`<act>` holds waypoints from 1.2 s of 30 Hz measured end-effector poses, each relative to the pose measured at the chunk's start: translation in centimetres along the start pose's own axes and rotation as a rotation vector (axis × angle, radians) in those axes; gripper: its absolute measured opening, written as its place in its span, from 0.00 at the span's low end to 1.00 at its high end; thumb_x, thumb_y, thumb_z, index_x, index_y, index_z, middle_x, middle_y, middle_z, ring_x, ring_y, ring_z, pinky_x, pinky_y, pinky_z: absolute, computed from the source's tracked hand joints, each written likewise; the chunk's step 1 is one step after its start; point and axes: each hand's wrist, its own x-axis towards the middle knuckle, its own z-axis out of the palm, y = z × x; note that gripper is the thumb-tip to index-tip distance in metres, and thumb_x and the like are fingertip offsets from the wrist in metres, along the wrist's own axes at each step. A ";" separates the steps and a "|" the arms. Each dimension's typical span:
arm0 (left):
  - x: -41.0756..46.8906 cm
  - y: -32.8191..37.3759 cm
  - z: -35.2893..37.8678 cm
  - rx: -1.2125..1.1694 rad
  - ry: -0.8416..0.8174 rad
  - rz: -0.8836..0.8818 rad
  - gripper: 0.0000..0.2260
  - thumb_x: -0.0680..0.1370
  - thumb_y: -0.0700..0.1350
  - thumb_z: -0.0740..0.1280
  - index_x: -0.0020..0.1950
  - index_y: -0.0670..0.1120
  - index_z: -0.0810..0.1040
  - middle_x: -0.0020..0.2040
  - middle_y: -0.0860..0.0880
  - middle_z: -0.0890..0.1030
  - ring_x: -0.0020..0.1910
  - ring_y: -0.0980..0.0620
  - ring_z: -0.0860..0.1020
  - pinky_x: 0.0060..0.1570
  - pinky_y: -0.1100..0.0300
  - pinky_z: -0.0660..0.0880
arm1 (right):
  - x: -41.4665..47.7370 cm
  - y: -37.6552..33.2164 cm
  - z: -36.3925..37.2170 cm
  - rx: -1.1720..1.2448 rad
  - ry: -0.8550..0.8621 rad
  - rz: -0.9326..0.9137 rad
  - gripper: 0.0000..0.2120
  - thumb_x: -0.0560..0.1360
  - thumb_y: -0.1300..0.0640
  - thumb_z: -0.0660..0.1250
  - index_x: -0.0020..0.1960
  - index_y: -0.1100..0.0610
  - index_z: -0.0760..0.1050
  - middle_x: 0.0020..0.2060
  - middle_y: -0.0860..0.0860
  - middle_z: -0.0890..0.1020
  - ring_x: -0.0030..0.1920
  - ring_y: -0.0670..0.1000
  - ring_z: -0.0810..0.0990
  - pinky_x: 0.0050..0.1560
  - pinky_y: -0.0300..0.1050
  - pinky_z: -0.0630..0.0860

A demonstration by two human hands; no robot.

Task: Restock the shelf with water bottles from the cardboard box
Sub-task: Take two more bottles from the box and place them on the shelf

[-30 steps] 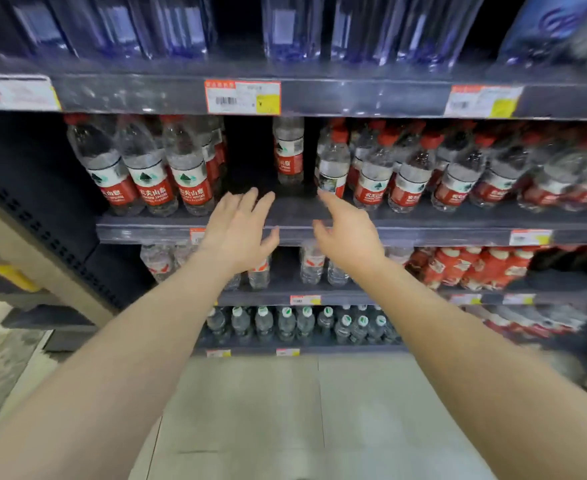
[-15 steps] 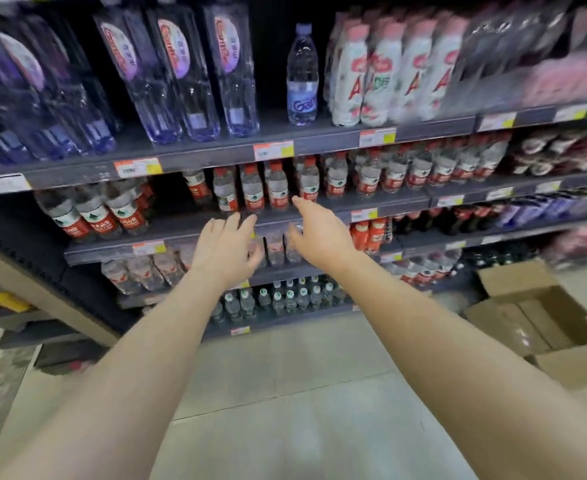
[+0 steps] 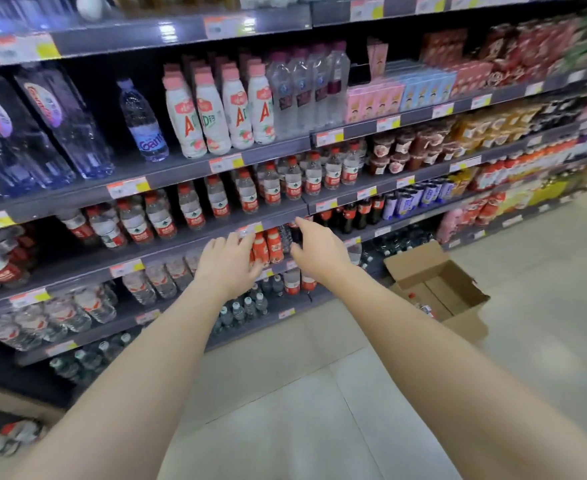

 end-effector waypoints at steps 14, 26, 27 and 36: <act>22.9 18.5 7.9 -0.056 -0.145 0.155 0.30 0.82 0.59 0.58 0.82 0.48 0.60 0.69 0.42 0.75 0.63 0.38 0.76 0.62 0.46 0.71 | 10.8 27.7 -6.4 -0.069 -0.047 0.300 0.28 0.81 0.50 0.61 0.80 0.52 0.61 0.65 0.52 0.79 0.58 0.57 0.81 0.52 0.52 0.80; 41.9 38.4 16.2 -0.169 -0.355 0.138 0.29 0.81 0.59 0.60 0.79 0.49 0.63 0.72 0.41 0.73 0.69 0.36 0.73 0.68 0.45 0.70 | 21.8 53.9 -9.2 -0.148 -0.231 0.451 0.30 0.80 0.51 0.61 0.80 0.50 0.58 0.62 0.59 0.79 0.59 0.60 0.79 0.52 0.50 0.78; 43.5 40.2 17.5 -0.182 -0.367 0.117 0.29 0.81 0.59 0.59 0.80 0.49 0.63 0.73 0.41 0.72 0.70 0.36 0.73 0.69 0.43 0.69 | 23.0 56.5 -9.0 -0.159 -0.253 0.432 0.30 0.80 0.52 0.61 0.80 0.50 0.57 0.61 0.59 0.79 0.58 0.61 0.80 0.49 0.49 0.77; 53.5 56.5 30.4 -0.438 -0.556 -0.297 0.24 0.84 0.54 0.58 0.78 0.46 0.67 0.70 0.38 0.74 0.68 0.36 0.74 0.64 0.44 0.72 | 34.8 78.8 -1.5 -0.200 -0.565 0.327 0.22 0.81 0.52 0.61 0.74 0.57 0.66 0.61 0.59 0.80 0.59 0.61 0.80 0.51 0.50 0.75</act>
